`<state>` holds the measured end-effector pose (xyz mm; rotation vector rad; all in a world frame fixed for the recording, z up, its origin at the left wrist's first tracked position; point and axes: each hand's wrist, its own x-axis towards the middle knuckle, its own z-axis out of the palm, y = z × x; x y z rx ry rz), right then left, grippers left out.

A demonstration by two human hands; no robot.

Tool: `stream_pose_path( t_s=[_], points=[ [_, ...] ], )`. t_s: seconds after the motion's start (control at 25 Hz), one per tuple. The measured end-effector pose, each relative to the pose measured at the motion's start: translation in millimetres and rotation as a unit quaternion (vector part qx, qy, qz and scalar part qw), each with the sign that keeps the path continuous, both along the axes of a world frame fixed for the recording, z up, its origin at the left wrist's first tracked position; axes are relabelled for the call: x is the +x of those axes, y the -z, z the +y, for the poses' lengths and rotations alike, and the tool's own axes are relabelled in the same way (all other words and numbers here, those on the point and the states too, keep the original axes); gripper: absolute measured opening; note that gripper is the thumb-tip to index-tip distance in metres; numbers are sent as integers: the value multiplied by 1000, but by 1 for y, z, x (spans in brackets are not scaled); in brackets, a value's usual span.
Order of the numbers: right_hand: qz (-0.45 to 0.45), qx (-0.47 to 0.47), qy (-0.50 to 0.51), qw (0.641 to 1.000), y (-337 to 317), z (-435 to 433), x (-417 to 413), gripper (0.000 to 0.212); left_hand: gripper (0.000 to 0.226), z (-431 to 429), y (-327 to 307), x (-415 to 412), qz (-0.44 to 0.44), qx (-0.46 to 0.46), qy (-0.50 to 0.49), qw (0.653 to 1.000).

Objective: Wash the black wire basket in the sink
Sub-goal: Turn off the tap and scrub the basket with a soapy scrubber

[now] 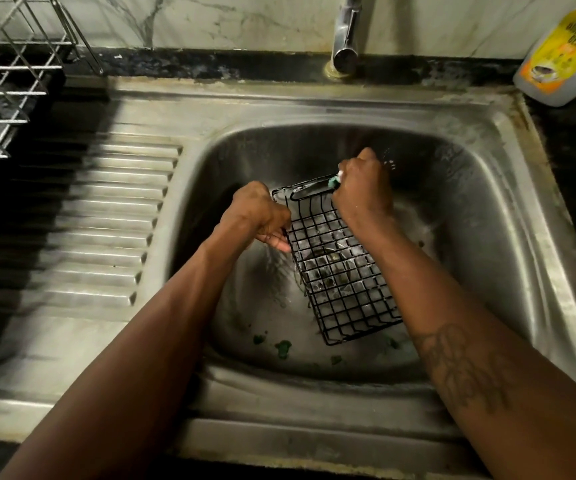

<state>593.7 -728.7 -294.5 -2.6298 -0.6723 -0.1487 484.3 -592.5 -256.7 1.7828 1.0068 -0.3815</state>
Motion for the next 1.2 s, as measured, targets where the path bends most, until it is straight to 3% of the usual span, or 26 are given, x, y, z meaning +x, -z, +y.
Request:
stream_pose_path(
  t_s=[0.08, 0.16, 0.24, 0.4, 0.52, 0.68, 0.84, 0.92, 0.96, 1.0, 1.04, 1.08, 1.12, 1.16, 1.2],
  points=[
    [19, 61, -23, 998, 4, 0, -4, 6, 24, 1, 1, 0, 1, -3, 2, 1000],
    [3, 104, -90, 991, 10, 4, -12, 13, 43, 9, 11, 4, 22, -10, 5, 1000],
    [-11, 118, -134, 984, 11, 13, -29, 18, 36, 10, 14, 8, 43, -12, 4, 999],
    [45, 191, -68, 978, 22, 16, -37, 14, 13, 4, 5, 7, 49, 23, -7, 999],
    [108, 156, -50, 981, 33, 8, -24, 26, 13, 5, 9, 10, 54, 15, 0, 998],
    [96, 53, -37, 993, 40, 6, -16, 28, 14, 6, 8, 11, 47, -1, -16, 999],
    [86, 32, -100, 991, 33, 27, -23, 16, 20, 8, 7, 10, 57, 5, -2, 998],
    [99, 53, -124, 986, 30, 39, -30, 32, 24, 8, 9, 9, 45, 18, -2, 999],
    [151, 85, -107, 979, 30, 44, -34, 35, 27, 8, 8, 8, 43, 27, 0, 999],
    [239, 156, -57, 957, 28, 49, -37, 27, 27, 9, 8, 8, 42, 31, 2, 999],
    [349, 282, 24, 893, 24, 52, -38, 15, 24, 8, 7, 8, 38, 26, -5, 999],
    [452, 419, 107, 780, 19, 53, -36, 11, 18, 8, 8, 9, 33, 22, -12, 999],
    [518, 544, 173, 638, 13, 52, -32, 14, 17, 8, 7, 9, 36, 20, -16, 999],
    [544, 632, 208, 511, 9, 49, -27, 18, 17, 8, 8, 9, 42, 19, -15, 999],
    [545, 681, 230, 431, 7, 45, -20, 20, 17, 8, 8, 10, 45, 17, -14, 999]
  ],
)
